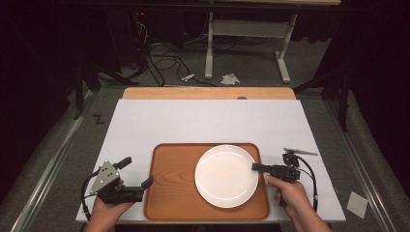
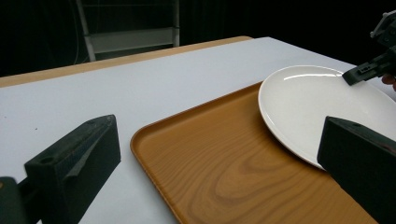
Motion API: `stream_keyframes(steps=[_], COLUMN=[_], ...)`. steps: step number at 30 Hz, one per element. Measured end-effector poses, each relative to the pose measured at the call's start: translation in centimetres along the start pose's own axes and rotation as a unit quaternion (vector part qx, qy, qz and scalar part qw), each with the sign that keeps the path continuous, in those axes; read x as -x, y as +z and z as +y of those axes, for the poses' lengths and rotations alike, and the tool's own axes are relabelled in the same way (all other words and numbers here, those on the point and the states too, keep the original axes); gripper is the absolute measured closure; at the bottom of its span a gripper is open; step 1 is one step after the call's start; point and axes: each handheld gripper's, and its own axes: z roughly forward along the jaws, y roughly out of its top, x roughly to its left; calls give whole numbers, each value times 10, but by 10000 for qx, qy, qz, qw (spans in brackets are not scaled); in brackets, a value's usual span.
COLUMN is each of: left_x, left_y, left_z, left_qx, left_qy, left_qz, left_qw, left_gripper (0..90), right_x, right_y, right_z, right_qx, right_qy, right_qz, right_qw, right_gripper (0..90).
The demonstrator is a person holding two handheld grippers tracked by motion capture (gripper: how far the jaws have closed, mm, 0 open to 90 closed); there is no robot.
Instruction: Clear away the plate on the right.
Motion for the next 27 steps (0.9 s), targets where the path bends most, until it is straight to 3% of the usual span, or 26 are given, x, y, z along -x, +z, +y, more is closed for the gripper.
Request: stream_keyframes(steps=[11, 17, 27], left_x=[1, 5, 4], left_y=[4, 4, 5], left_z=[-1, 0, 0], left_qx=[-68, -92, -111], left_qy=[38, 151, 150], left_qz=[-33, -50, -68], left_qw=[10000, 9998, 9998], left_gripper=[2, 2, 2], right_x=[1, -3, -4], right_y=[5, 7, 9], right_z=[0, -2, -3], right_qx=[-116, -140, -246], right_qy=[-110, -403, -535], right_qz=[-292, -635, -854], right_qw=[9994, 9971, 9946], right_gripper=[878, 853, 834])
